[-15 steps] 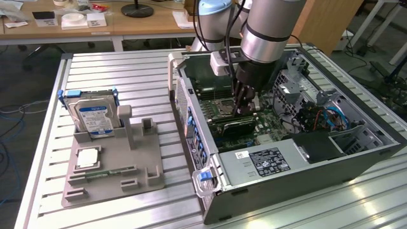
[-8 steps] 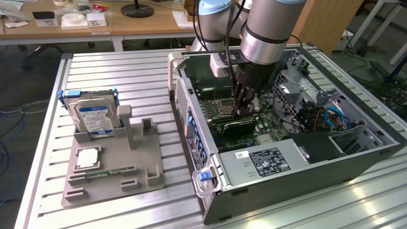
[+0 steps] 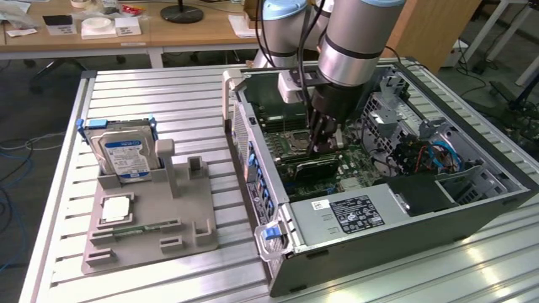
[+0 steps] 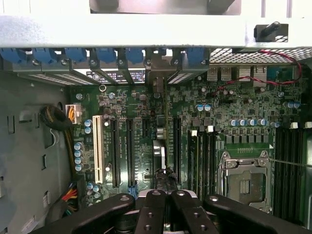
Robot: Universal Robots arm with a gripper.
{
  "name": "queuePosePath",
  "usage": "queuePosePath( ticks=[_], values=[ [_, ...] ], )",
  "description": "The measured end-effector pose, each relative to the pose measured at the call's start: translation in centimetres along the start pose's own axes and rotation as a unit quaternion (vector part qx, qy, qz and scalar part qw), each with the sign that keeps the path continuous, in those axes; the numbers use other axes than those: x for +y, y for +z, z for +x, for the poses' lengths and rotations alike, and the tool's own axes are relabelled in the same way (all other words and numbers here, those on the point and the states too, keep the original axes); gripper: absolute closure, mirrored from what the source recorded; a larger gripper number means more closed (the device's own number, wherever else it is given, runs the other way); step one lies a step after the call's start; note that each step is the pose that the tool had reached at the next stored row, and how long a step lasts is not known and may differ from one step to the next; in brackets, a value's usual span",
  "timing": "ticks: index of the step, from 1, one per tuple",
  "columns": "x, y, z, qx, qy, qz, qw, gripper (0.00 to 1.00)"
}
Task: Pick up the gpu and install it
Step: 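Press down on the gpu until it lock into place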
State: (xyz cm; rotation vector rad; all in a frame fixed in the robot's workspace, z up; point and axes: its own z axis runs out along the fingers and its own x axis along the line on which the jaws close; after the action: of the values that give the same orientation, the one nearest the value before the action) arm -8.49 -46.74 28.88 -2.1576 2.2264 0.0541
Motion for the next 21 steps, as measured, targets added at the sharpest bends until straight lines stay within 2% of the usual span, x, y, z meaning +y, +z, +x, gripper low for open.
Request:
queuePosePath(
  ticks=[21],
  values=[
    [0.00,0.42,0.15,0.0000,0.000,0.0000,1.0000,0.89]
  ],
)
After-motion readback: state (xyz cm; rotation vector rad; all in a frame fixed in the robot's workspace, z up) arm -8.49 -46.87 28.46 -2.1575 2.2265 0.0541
